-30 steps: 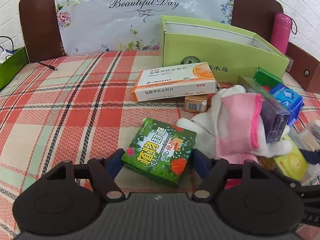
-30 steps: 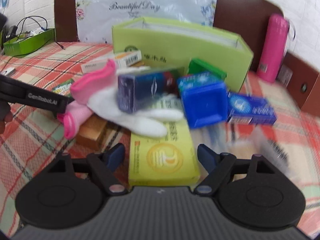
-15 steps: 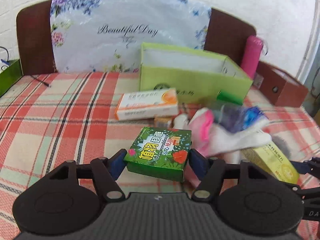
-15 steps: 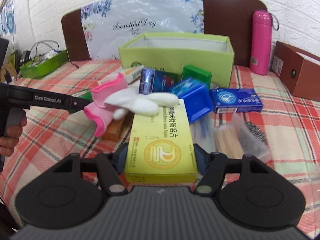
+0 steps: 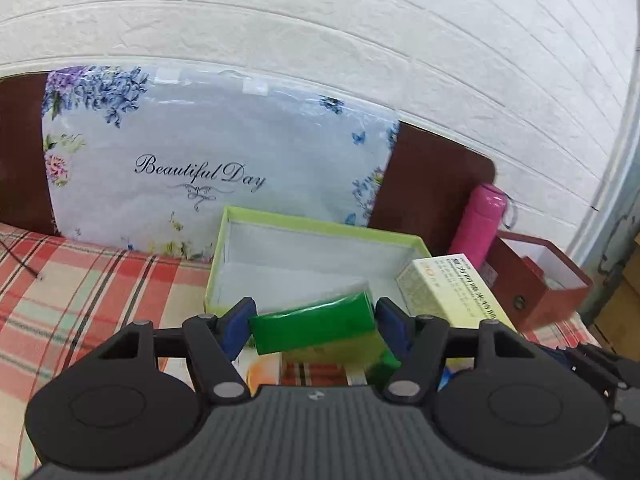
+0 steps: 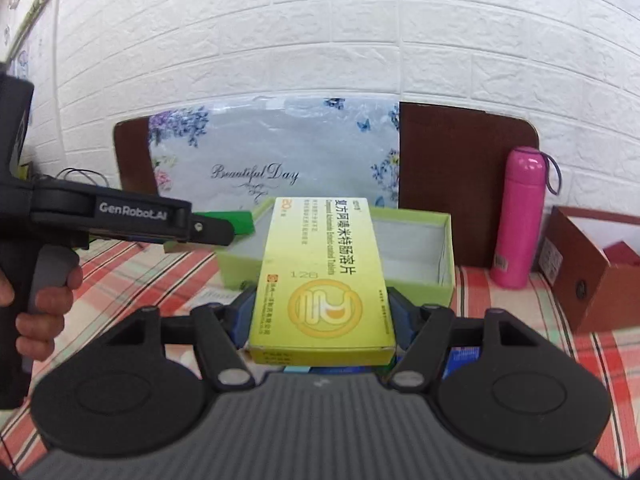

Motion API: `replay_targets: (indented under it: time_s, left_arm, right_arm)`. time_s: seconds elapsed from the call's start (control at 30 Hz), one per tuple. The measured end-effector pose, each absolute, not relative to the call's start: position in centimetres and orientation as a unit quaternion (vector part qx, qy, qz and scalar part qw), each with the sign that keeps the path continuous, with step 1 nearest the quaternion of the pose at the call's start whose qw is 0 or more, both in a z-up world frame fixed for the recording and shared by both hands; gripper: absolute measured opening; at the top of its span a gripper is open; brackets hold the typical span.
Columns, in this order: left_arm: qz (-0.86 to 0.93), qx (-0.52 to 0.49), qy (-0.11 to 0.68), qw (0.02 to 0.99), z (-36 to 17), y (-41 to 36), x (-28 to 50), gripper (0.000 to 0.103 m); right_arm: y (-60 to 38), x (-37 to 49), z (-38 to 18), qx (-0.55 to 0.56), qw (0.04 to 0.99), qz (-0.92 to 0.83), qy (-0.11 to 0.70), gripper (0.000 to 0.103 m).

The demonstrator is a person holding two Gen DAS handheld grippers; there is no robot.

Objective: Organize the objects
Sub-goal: 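Grasp green box with left tool while right tool grasps yellow medicine box, then drop green box and yellow box into the lime-green box, opening both tools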

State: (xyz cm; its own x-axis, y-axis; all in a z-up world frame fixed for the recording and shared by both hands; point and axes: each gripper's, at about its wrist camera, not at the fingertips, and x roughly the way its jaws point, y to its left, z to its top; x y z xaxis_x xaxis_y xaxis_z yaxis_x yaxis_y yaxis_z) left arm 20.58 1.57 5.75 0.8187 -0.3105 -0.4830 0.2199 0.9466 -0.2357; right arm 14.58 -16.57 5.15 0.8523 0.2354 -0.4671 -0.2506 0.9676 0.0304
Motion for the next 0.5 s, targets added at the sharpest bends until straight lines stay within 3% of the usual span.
replay_targets:
  time_s: [0.5]
  left_arm:
    - [-0.097,-0.07,0.315,0.941,1.7,0.5,33.6,0.067]
  right_arm:
    - [-14.9,31.0,-0.9,0.006,0.941,0.096,0.324,0.065]
